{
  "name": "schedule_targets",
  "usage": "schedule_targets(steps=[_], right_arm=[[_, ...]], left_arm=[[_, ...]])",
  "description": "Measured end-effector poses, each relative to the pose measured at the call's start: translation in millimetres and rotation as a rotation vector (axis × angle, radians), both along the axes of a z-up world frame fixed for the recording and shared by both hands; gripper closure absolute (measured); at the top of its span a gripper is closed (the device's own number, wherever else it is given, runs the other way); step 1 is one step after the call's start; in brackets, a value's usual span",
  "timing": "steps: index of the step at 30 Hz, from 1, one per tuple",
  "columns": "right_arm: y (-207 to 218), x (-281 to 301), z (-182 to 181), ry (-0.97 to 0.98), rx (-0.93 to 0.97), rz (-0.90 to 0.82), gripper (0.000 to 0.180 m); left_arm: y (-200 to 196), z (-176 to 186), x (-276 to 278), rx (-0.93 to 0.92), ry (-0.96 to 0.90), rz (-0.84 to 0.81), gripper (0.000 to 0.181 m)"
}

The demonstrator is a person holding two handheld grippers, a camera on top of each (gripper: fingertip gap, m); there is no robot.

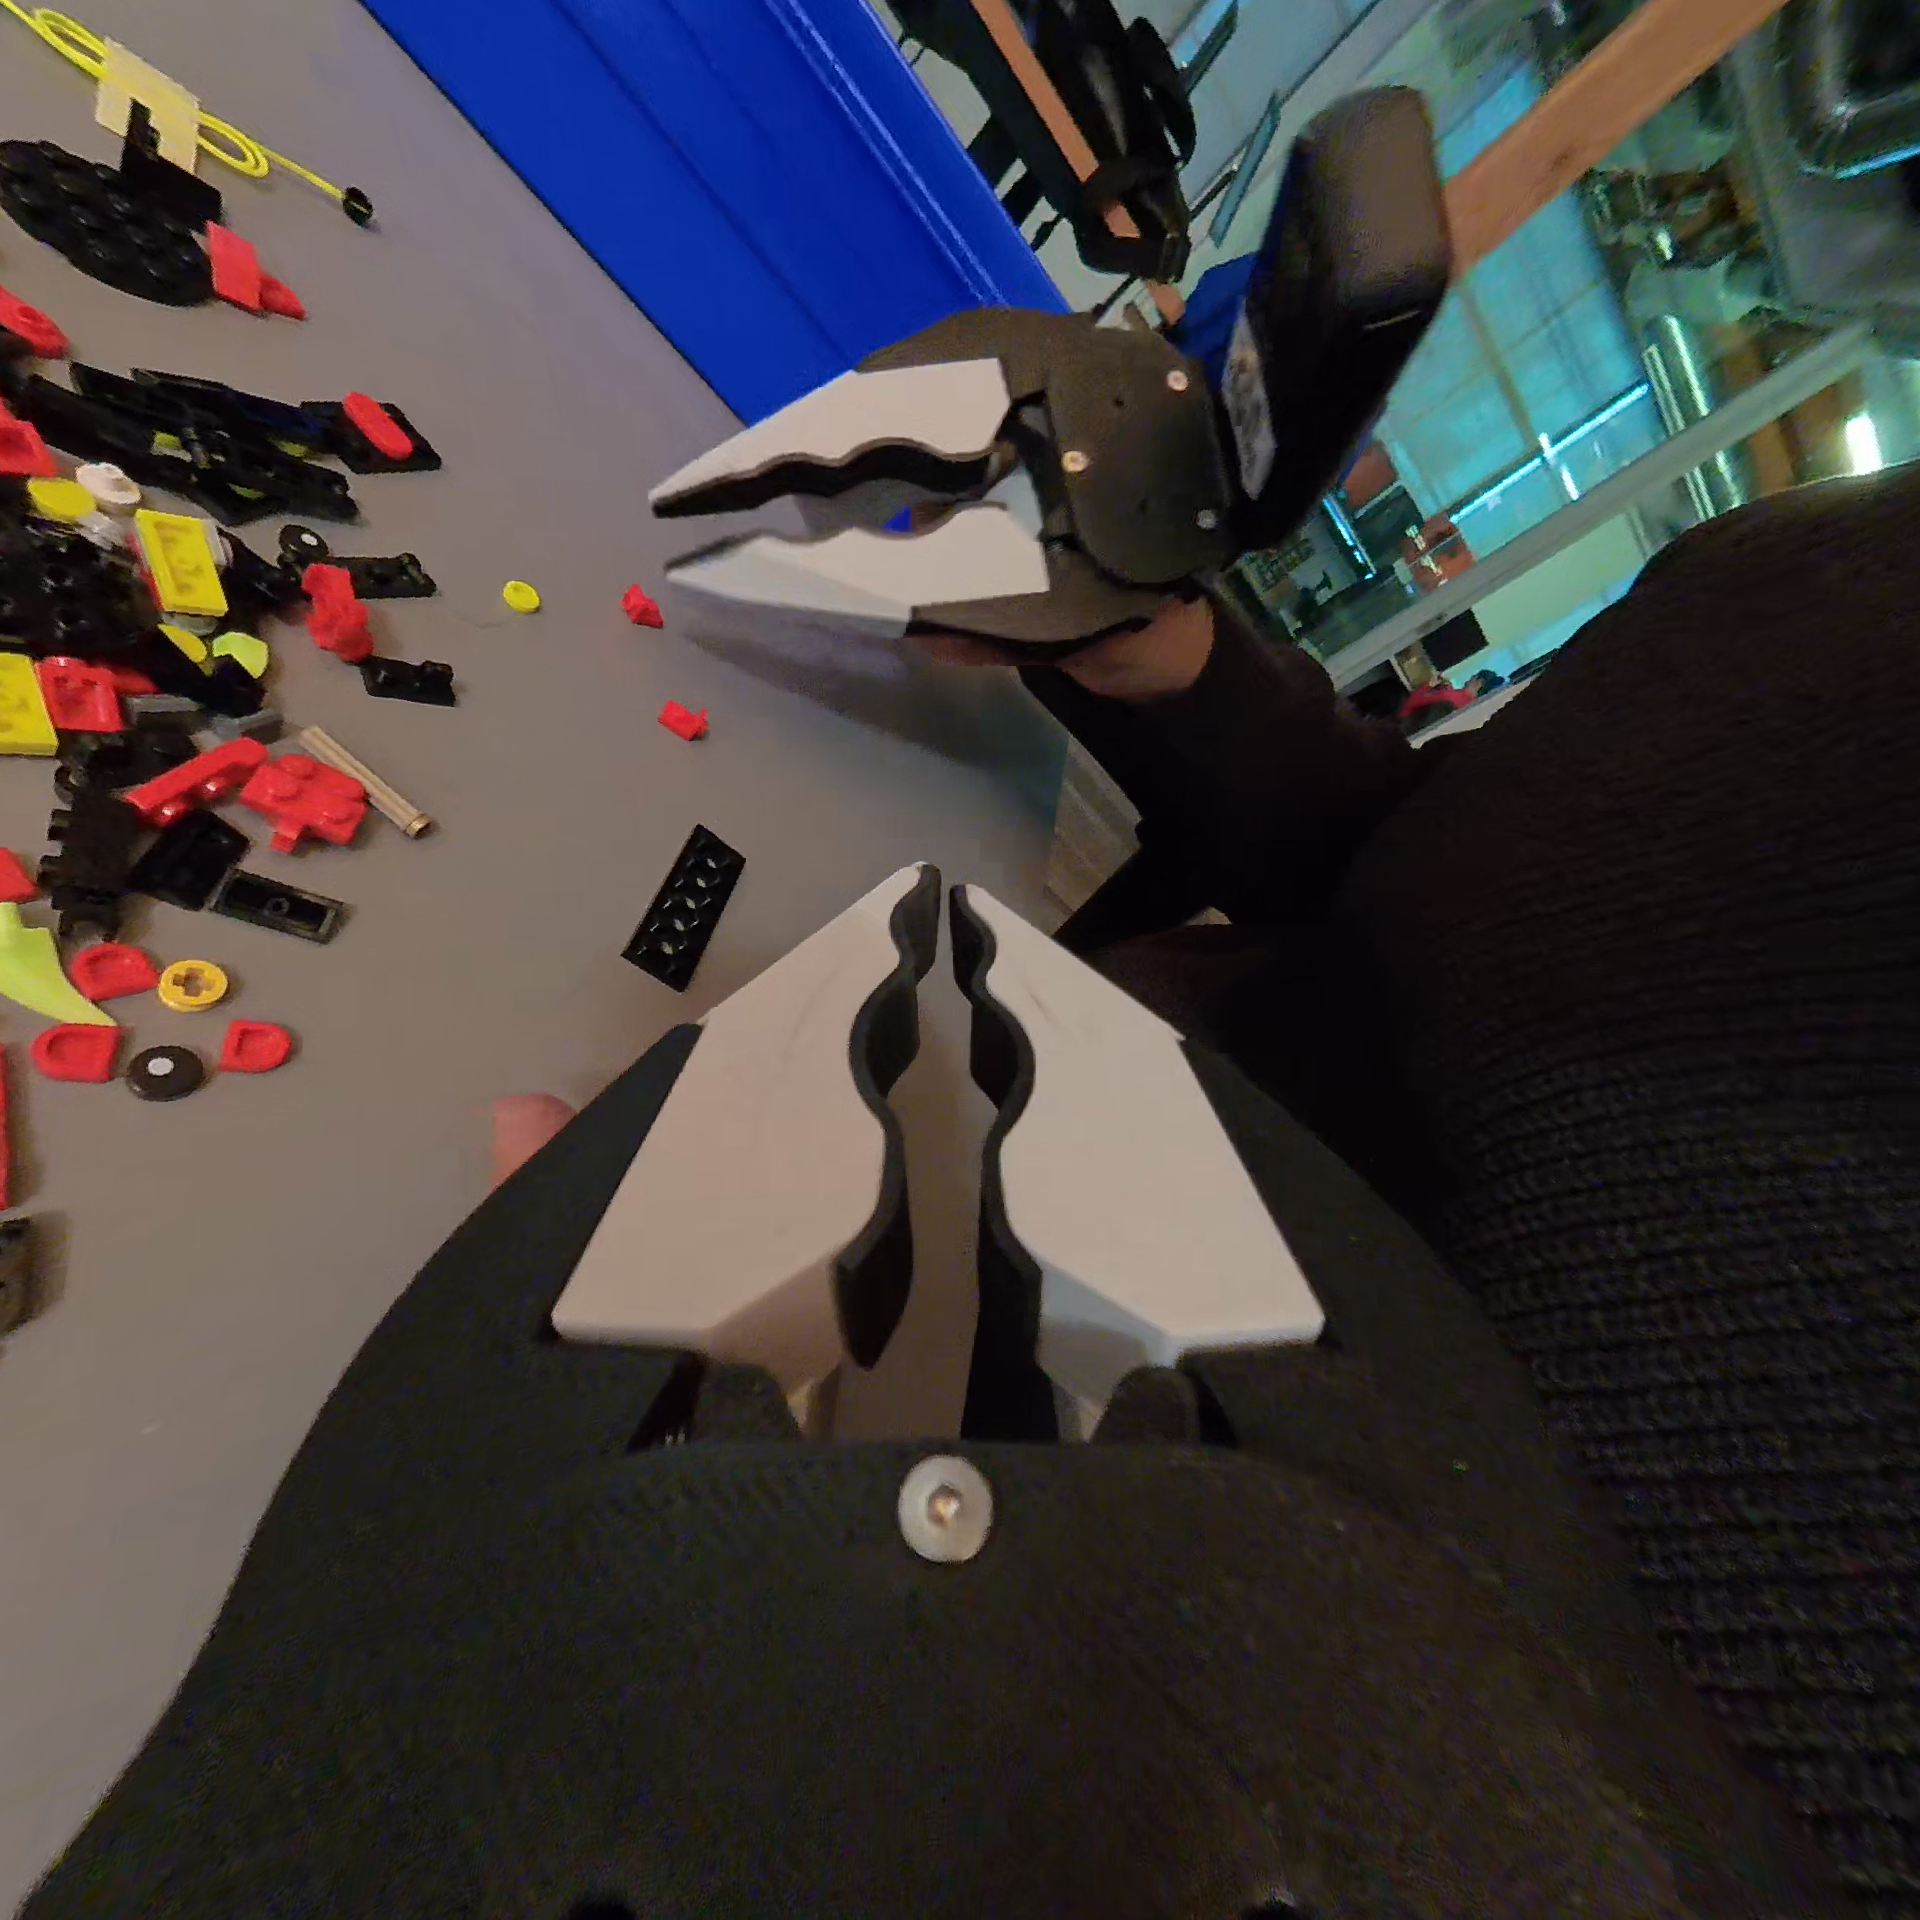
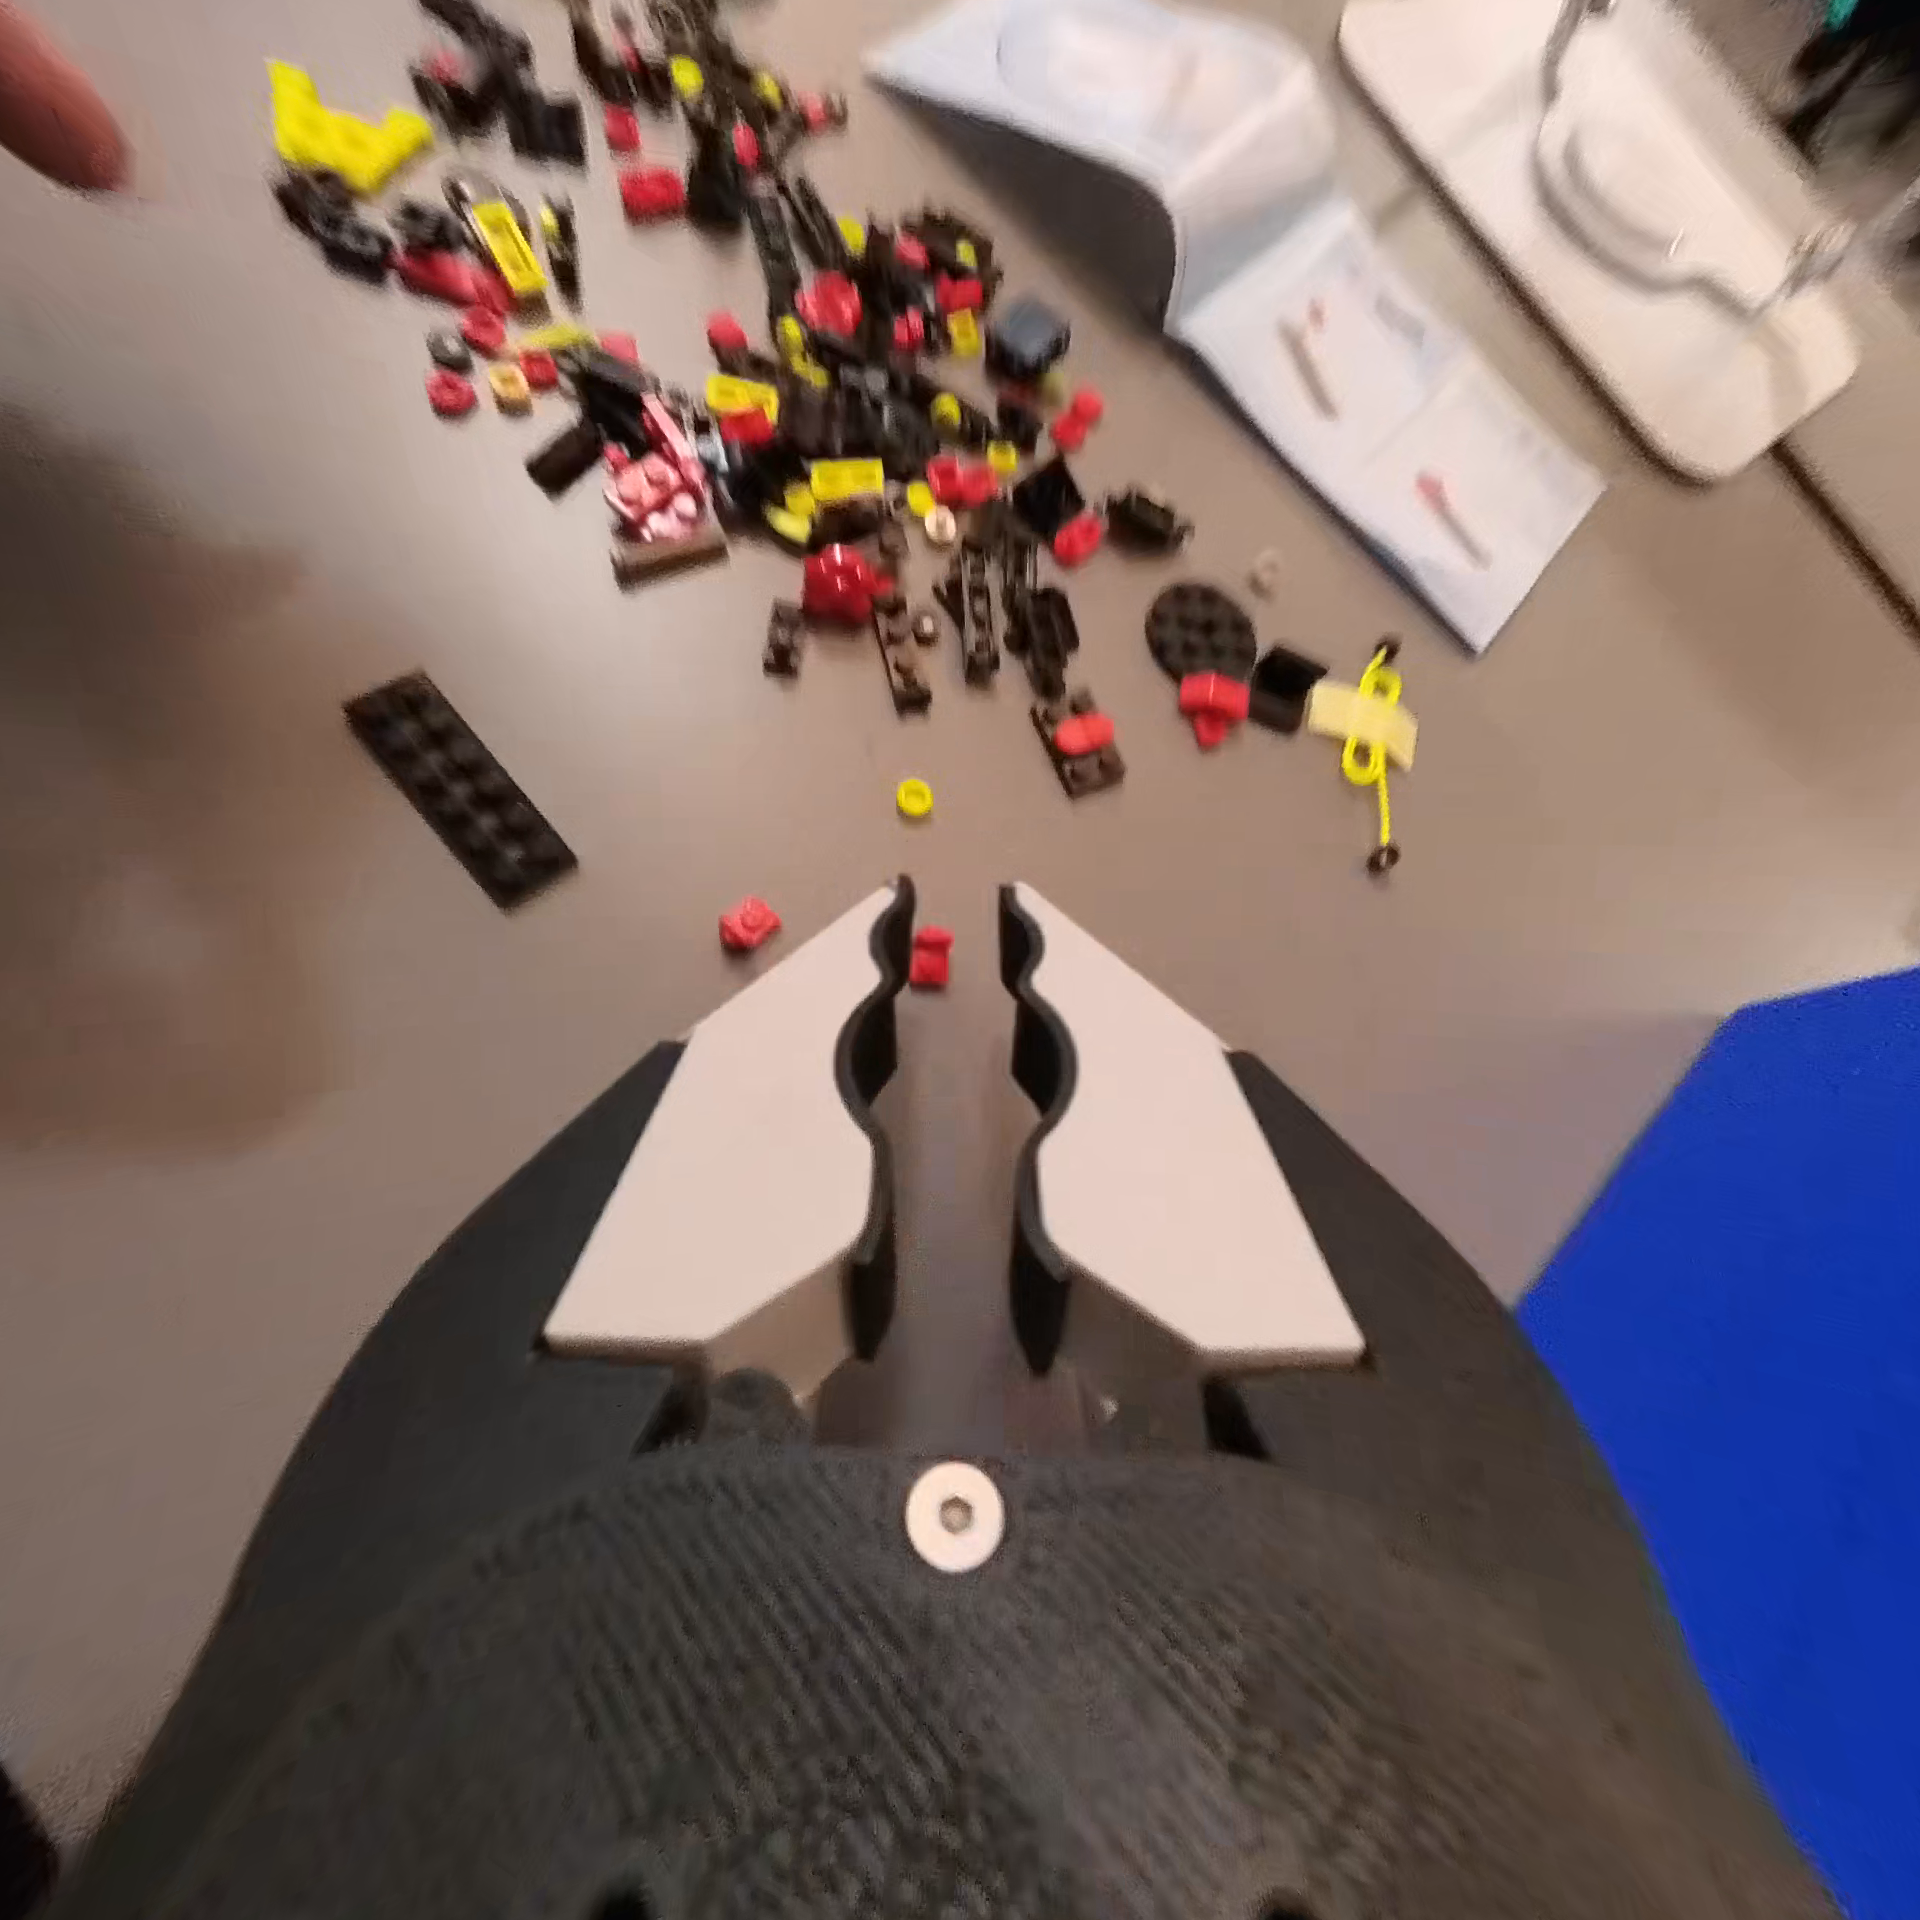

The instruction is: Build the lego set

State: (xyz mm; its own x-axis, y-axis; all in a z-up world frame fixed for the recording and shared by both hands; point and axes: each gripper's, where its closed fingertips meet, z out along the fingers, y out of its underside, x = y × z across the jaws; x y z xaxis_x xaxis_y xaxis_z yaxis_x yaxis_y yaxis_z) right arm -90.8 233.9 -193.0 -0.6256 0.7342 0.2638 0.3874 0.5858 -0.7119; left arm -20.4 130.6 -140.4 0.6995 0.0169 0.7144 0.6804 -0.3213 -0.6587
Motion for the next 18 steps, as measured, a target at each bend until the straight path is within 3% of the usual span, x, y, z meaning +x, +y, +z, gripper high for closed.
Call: schedule_targets(steps=[5, 7, 11, 18], right_arm=[[-7, 10, -7, -0.195, -0.174, -0.029, 0.179], [-3, 12, -14, -0.254, -0.183, -0.054, 0.175], [8, 7, -24, -0.268, -0.143, -0.105, 0.163], [8, 6, -25, -0.265, -0.139, -0.095, 0.173]], left_arm=[[0, 5, 1, 0.039, -0.051, -0.012, 0.181], [-1, 8, 2, 0.057, -0.082, -0.018, 0.181], [-1, 11, 1, 0.076, -0.102, -0.017, 0.181], [0, 10, 1, 0.072, -0.102, -0.022, 0.181]])
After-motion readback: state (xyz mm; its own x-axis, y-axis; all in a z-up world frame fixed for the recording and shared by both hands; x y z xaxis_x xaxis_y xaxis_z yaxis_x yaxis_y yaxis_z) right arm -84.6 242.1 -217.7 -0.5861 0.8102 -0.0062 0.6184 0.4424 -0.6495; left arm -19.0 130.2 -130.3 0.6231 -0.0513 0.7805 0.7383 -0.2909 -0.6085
